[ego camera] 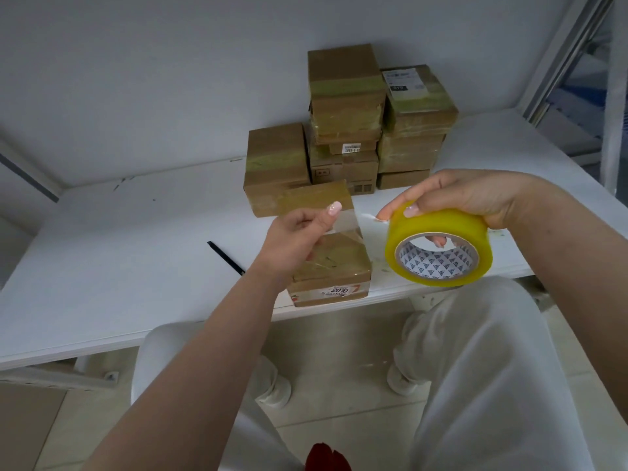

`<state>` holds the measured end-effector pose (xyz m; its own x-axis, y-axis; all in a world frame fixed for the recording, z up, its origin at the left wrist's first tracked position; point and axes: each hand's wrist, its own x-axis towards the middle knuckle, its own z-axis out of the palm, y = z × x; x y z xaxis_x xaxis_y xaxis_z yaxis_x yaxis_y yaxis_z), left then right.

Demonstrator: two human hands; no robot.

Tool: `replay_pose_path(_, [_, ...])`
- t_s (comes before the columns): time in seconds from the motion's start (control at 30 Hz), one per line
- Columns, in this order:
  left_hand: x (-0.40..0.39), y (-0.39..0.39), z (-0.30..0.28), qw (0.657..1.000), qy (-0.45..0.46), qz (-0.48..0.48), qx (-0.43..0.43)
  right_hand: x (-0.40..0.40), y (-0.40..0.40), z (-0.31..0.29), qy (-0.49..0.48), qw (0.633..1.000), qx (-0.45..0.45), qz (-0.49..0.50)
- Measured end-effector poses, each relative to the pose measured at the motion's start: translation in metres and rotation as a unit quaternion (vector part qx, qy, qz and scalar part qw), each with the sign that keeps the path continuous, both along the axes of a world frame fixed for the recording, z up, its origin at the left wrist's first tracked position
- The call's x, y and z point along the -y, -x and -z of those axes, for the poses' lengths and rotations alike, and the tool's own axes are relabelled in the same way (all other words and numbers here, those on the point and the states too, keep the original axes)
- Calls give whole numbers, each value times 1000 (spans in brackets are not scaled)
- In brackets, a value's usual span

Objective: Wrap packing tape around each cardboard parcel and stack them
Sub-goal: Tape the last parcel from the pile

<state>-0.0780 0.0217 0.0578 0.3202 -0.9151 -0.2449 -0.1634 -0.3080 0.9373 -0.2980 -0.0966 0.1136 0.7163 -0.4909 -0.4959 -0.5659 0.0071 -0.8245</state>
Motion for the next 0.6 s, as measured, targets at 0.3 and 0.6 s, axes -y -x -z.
replay_pose_path(0.3, [-10, -28, 14, 999, -2, -35, -23, 4, -29, 6, 40, 996, -54, -57])
replay_pose_path(0.6, [-17, -18, 36, 993, 15, -114, 5, 2, -46, 9, 93, 983, -138, -75])
